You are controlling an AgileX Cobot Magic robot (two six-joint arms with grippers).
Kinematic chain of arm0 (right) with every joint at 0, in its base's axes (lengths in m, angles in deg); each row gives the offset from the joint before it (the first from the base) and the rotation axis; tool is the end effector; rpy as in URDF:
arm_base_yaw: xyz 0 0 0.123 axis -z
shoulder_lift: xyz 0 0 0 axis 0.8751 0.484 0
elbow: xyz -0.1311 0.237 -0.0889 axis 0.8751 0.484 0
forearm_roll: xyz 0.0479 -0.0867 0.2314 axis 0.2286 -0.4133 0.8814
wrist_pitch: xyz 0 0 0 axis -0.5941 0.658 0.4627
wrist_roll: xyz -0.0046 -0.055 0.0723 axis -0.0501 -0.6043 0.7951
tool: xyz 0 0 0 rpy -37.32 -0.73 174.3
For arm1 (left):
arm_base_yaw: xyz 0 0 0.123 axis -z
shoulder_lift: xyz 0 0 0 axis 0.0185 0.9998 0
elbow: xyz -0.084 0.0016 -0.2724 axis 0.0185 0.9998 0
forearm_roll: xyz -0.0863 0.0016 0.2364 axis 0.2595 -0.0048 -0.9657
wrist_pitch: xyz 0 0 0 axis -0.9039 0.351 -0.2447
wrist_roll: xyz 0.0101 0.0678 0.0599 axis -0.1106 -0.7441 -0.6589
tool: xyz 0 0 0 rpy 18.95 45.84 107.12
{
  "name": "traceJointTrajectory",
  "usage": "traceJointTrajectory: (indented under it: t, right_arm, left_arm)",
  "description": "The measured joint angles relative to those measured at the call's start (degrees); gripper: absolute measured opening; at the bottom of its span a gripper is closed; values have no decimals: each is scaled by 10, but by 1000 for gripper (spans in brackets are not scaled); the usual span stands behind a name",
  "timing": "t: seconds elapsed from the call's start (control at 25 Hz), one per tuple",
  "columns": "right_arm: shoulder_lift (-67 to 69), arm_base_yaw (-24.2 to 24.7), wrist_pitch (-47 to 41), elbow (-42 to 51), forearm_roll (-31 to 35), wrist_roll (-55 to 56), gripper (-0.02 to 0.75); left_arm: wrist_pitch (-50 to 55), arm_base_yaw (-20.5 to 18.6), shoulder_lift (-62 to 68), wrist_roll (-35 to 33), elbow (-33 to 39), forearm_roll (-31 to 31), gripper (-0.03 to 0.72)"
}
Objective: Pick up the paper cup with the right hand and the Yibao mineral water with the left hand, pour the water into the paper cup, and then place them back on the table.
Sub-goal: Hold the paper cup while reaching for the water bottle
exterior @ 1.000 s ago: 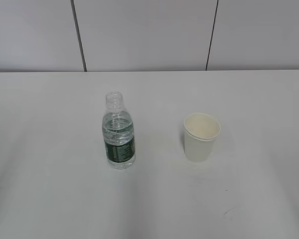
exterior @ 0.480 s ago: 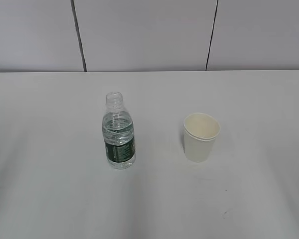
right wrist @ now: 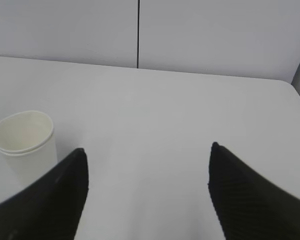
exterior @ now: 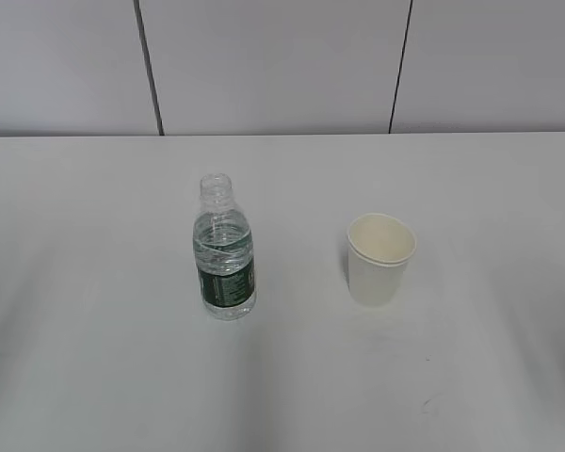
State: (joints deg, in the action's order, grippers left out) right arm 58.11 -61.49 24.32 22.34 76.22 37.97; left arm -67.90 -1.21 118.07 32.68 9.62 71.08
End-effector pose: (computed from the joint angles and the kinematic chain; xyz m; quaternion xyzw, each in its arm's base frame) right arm 0.1141 0.0011 0.2240 -0.0429 0.7890 -0.0269 0.6123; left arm 0.1293 0.0007 0.2378 0.0191 0.7491 0.0205 0.6618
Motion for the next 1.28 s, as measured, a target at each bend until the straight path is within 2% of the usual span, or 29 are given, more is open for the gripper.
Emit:
traceJointTrajectory:
  t: [0.24,0.48,1.04,1.28]
  right_arm:
    - [32,0,69,18,0,0,585]
    - [56,0,90,19,0,0,585]
    - [152,0,185,19,0,-1,585]
    - [195,0,222,19,0,-1,585]
  left_arm:
    - [-28,0,40,0,3,-17,575]
    - [-83,0,104,0,3,-19,575]
    - [-230,0,245,56,3,-20,575]
    - [-265,0,300,70,3,-56,575]
